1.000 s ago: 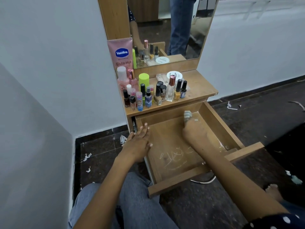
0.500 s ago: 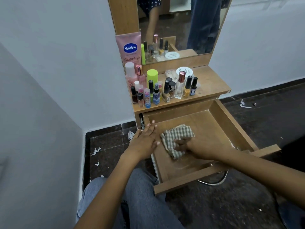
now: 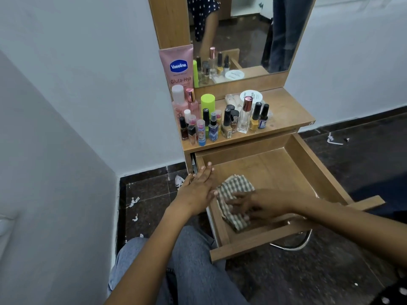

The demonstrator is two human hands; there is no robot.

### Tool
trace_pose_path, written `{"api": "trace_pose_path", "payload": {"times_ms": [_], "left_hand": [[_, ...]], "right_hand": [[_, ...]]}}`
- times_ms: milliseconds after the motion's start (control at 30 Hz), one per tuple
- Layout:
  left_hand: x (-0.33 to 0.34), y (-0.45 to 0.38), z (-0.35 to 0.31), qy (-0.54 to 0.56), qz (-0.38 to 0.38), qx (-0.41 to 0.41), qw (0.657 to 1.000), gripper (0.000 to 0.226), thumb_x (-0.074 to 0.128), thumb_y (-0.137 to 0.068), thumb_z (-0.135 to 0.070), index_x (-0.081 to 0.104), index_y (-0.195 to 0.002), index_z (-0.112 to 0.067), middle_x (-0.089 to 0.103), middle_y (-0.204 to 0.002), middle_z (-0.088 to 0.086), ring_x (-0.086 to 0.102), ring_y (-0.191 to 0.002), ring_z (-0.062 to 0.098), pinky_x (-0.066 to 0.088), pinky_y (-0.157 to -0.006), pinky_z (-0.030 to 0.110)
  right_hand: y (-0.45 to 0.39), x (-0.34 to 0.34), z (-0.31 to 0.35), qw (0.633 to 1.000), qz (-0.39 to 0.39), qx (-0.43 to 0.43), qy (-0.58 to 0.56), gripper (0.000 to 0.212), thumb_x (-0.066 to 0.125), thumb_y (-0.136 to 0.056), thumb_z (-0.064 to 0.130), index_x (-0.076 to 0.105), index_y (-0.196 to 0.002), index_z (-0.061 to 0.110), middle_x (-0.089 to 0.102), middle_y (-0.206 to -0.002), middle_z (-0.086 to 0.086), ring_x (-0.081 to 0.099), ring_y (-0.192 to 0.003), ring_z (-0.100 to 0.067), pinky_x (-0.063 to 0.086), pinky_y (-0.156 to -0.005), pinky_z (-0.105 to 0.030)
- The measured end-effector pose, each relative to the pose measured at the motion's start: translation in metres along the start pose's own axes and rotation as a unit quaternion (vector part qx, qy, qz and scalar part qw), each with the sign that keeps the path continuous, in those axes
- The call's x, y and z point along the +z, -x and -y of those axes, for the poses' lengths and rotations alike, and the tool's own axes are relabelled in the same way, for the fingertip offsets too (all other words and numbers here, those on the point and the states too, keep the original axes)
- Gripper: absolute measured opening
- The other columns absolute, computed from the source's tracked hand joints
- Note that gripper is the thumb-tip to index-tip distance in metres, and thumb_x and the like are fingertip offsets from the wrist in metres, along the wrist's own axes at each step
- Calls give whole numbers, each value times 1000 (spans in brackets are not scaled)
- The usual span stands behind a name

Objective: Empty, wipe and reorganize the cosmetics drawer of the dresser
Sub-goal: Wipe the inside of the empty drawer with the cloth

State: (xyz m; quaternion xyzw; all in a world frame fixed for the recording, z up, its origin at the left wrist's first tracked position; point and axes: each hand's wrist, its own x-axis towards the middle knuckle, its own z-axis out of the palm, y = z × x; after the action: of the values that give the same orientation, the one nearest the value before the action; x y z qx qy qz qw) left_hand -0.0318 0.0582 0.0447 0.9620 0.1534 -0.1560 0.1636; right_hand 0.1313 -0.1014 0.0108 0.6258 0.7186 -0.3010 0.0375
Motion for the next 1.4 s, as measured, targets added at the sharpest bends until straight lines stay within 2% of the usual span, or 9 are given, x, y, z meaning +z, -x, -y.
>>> {"api": "trace_pose_path", "payload": {"times_ms": [67, 233, 400, 533, 667, 833, 1000, 1167, 1400], "left_hand": [[0, 0, 0, -2, -3, 1, 1000, 64, 30, -103, -35, -8, -151, -16, -21, -156, -1, -15, -144, 12, -6, -115, 36], [0, 0, 0, -2, -2, 1, 1000, 64, 30, -103, -36, -8, -151, -17, -21, -156, -2, -15, -144, 11, -6, -115, 36], [1, -1, 2, -2, -3, 2, 1000, 64, 29, -103, -36, -7, -151, -17, -22, -156, -2, -16, -144, 11, -7, -115, 36], [2, -1, 3, -1, -5, 4, 1000, 64, 30, -103, -36, -7, -151, -17, -23, -155, -2, -17, -143, 11, -8, -114, 35], [2, 0, 1, 3, -6, 3, 1000, 63, 30, -103, -35, -8, -151, -17, -24, -154, -3, -17, -143, 11, -8, -115, 36], [4, -1, 2, 0, -6, 0, 1000, 63, 29, -103, -35, -9, -151, -17, -24, -154, -3, -17, -143, 11, -8, -114, 36], [3, -2, 2, -2, -2, 1, 1000, 63, 29, -103, -35, -8, -151, -16, -24, -155, -2, -17, -143, 12, -8, -115, 37], [2, -2, 3, -4, -2, 3, 1000, 63, 29, -103, -36, -6, -151, -17, -23, -155, -2, -16, -144, 11, -8, -115, 36], [1, 0, 0, -8, 0, -5, 1000, 63, 29, -103, -35, -6, -151, -17, -23, -155, -2, -16, -144, 12, -7, -115, 38]], "right_hand": [[10, -9, -9, 998, -55, 6, -26, 32, 54, -96, 23, 60, -126, 21, 35, -152, 8, 39, -137, -15, 34, -112, -35], [3, 4, -11, 997, -76, 32, -4, 54, 59, -92, 26, 40, -142, 30, -1, -154, 12, -6, -145, -13, 6, -120, -32], [-6, 2, 6, 998, -47, -23, 32, 37, 61, -90, 24, 59, -127, 29, 19, -157, 9, -2, -147, -12, 26, -112, -29], [10, 9, -13, 997, -52, -50, 23, 28, 58, -91, 17, 67, -116, 25, 23, -155, 13, 3, -148, -14, 13, -118, -25], [65, -2, -46, 989, -49, 119, -68, 36, 59, -92, 17, 60, -119, 41, 6, -146, 35, 5, -148, -9, 3, -105, 2], [88, -7, -54, 979, -10, 197, -57, 40, 55, -94, 30, 48, -132, 42, -7, -154, 17, -7, -147, -15, 9, -120, -37], [26, 0, 4, 987, 7, 133, -92, 39, 44, -98, 43, 52, -133, 29, -14, -156, 8, -20, -145, -23, 3, -121, -48], [-5, -3, 49, 983, 56, 130, -119, 53, 29, -100, 50, 52, -135, 18, -10, -160, 5, -27, -142, -19, -3, -120, -46], [63, -25, 22, 950, 48, 267, -156, 57, 26, -98, 52, 35, -147, 24, -1, -153, 16, 6, -144, -11, 14, -117, -37]]}}
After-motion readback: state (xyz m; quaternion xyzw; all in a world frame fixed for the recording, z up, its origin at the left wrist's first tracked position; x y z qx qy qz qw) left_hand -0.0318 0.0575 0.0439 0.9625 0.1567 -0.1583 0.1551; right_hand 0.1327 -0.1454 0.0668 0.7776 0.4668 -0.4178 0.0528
